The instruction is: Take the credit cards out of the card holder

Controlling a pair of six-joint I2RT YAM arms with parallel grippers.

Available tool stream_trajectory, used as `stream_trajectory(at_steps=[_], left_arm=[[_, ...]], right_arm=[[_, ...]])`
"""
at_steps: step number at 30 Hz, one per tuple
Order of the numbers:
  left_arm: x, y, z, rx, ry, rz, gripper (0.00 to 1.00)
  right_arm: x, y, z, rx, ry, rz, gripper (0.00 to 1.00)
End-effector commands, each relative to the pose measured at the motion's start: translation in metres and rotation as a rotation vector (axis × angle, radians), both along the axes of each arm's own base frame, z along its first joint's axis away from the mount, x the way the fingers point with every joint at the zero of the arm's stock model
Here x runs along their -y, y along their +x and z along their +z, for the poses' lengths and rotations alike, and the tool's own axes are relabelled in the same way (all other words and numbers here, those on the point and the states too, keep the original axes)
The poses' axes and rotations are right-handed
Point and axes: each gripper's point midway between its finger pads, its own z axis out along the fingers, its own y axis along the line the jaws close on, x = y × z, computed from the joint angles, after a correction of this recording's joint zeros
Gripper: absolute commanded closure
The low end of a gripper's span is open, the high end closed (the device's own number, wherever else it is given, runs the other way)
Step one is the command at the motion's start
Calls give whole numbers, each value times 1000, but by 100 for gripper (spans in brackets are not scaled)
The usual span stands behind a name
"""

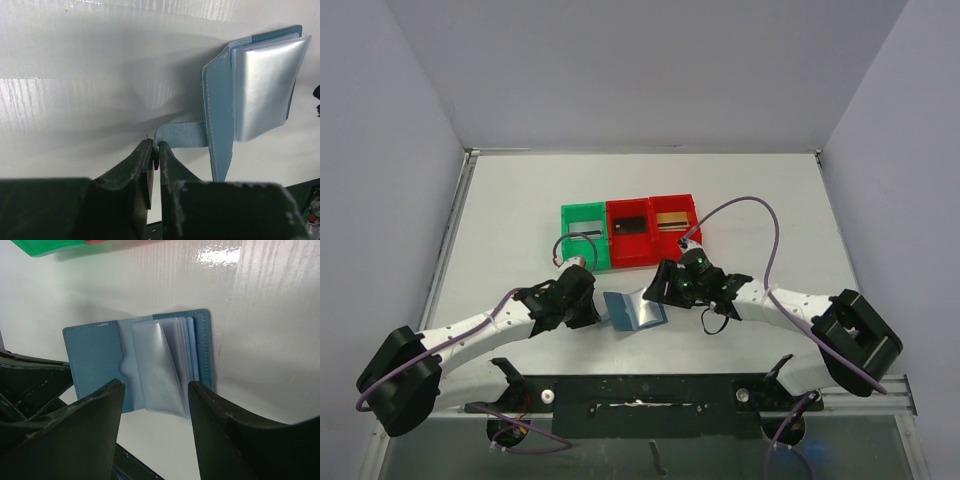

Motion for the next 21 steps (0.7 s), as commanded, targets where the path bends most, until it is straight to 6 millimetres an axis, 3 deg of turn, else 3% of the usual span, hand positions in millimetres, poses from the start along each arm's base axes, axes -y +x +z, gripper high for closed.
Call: stream_trajectory(at_steps=[1, 6, 13, 18, 21], left_arm=[[7, 10, 11, 40, -27, -8, 100], [12, 10, 15, 45, -50, -15, 100], [9, 9, 15, 42, -42, -13, 100], [9, 8, 14, 40, -38, -15, 100], [9, 8, 12, 36, -35, -15, 100]], right_arm=[[-25, 10, 22, 63, 69, 84, 49], [-32, 12, 13, 40, 54, 118, 52], [-26, 17, -4, 5, -20, 89, 48], [-28, 17, -6, 5, -35, 102, 47], [-34, 15, -3, 5, -16, 135, 51]])
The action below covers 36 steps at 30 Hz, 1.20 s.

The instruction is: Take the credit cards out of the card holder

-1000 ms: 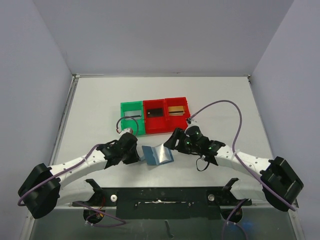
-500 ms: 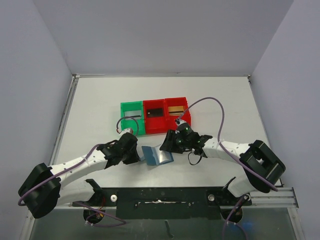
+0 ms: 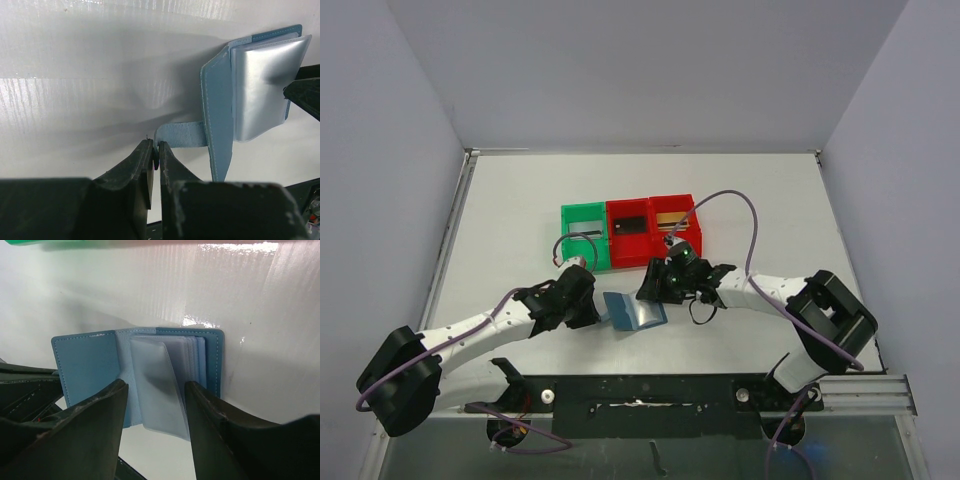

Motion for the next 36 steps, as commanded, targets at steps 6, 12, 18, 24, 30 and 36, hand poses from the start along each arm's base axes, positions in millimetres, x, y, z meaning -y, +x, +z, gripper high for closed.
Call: stream_trajectory(at_steps=[6, 12, 18, 24, 30, 36], left_arm=[[10, 9, 11, 34, -36, -17, 100], [11, 9, 10, 31, -38, -23, 100], [9, 8, 9, 33, -35, -17, 100], [6, 8, 11, 39, -65, 49, 100], [13, 11, 15, 38, -159, 115, 85], [18, 15, 24, 56, -252, 177, 59]], right_arm=[[-37, -1, 37, 67, 154, 123, 58], [-55, -9, 55, 60, 289, 178, 59], [-71, -17, 58, 34, 355, 236, 56], [-87, -23, 46, -3, 356, 248, 52], [-86, -25, 38, -43, 441, 165, 40], [-74, -26, 24, -79, 445, 68, 36]])
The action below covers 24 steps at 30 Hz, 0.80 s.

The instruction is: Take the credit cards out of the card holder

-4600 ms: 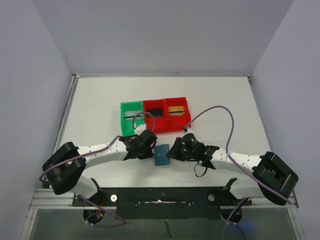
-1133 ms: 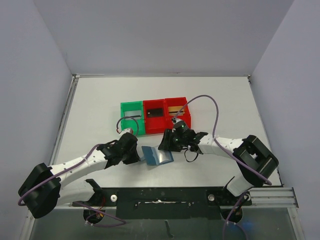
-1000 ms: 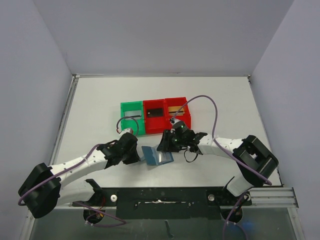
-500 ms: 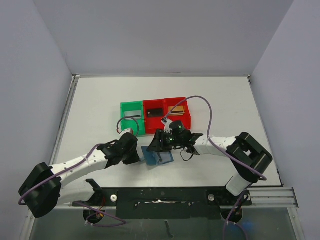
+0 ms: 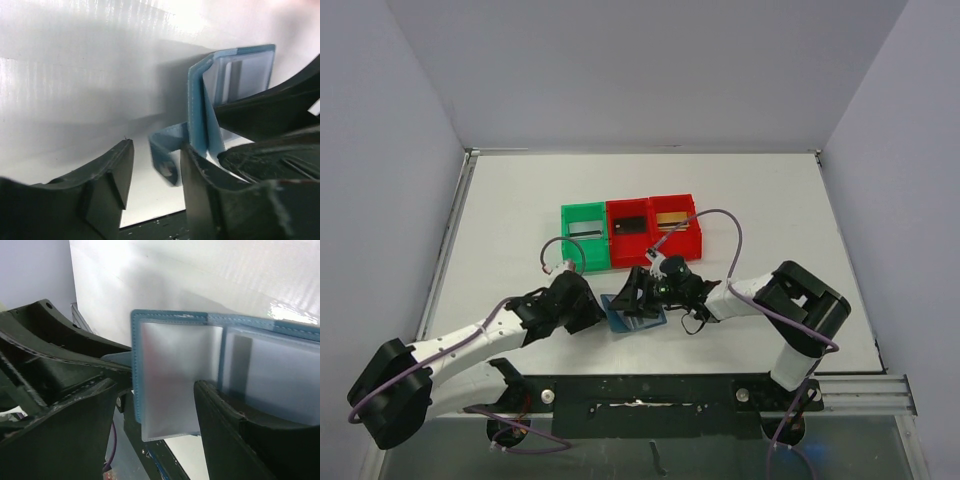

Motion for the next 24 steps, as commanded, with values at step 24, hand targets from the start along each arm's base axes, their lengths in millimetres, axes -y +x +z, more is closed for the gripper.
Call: stream_trajectory(at_steps=[24], left_arm=[[3, 24, 37, 103, -203, 214, 41]], right_arm=[[-5, 3, 41, 187, 91, -31, 33]])
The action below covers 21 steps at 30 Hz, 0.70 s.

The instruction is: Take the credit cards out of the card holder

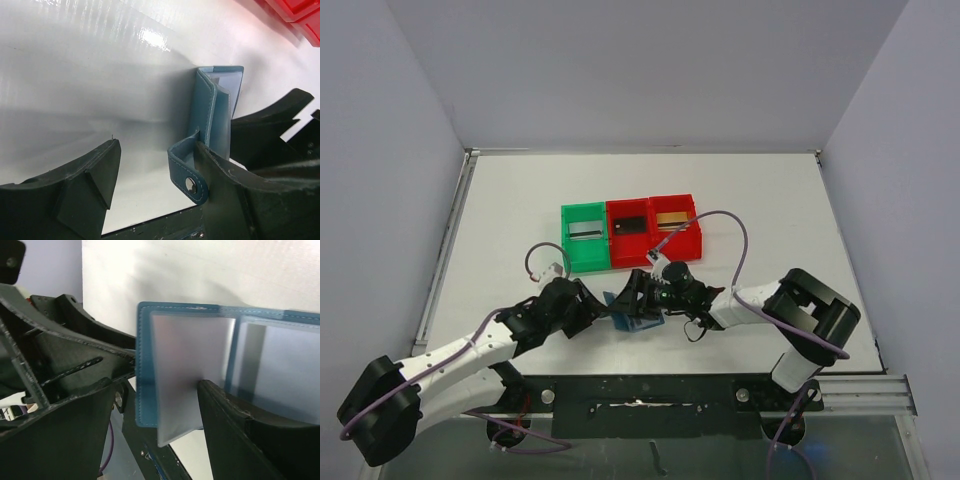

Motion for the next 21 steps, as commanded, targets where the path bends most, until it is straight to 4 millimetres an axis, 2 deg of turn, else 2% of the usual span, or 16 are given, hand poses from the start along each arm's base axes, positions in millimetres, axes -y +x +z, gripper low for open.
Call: stream_trajectory(at_steps=[1, 10, 16, 21], left_arm=[[0, 16, 26, 60, -19, 53, 41], [-2, 19, 36, 92, -28, 64, 41], [1, 20, 37, 105, -41, 56, 38], [7, 22, 38, 114, -62, 40, 36]], right_arm=[[-8, 10, 37, 136, 62, 5, 34], [-13, 4, 41, 142, 102, 44, 55], [-16, -4, 41, 148, 141, 103, 64], [-20, -10, 31, 107, 163, 128, 69]])
